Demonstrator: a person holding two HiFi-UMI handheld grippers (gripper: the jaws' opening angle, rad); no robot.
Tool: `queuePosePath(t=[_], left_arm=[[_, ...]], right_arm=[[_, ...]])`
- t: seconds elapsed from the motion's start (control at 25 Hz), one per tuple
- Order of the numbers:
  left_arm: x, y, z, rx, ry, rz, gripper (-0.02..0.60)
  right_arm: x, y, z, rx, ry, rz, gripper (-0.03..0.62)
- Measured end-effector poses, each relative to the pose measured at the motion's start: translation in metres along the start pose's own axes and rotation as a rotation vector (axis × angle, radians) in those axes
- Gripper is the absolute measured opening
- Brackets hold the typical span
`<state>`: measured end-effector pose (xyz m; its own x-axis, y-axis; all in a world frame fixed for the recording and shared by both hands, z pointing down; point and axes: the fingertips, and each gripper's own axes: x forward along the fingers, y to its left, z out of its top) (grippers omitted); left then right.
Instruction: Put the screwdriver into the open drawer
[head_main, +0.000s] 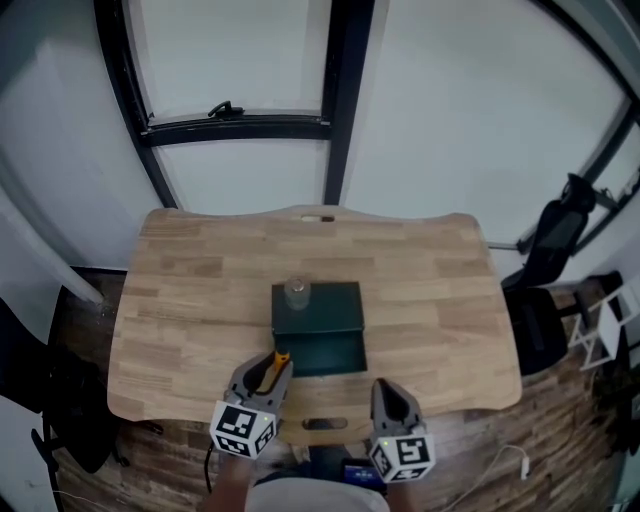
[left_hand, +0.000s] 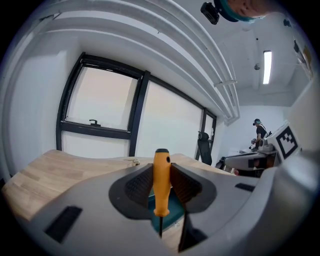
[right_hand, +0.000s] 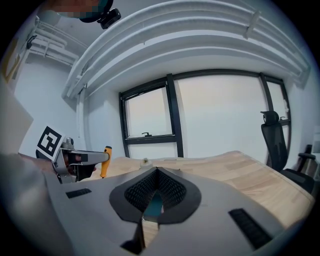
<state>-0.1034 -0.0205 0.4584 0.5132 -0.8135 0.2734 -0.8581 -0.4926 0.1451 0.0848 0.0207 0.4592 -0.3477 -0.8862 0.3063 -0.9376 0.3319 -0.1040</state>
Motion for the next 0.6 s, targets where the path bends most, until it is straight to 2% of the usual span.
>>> queuePosePath(t=[0.6], left_arm=[[0.035, 0.019, 0.017, 0.0, -0.013, 0.017, 0.112]], right_arm=[[0.038, -0.004, 0.026, -0.015, -0.031, 0.047, -0.003]])
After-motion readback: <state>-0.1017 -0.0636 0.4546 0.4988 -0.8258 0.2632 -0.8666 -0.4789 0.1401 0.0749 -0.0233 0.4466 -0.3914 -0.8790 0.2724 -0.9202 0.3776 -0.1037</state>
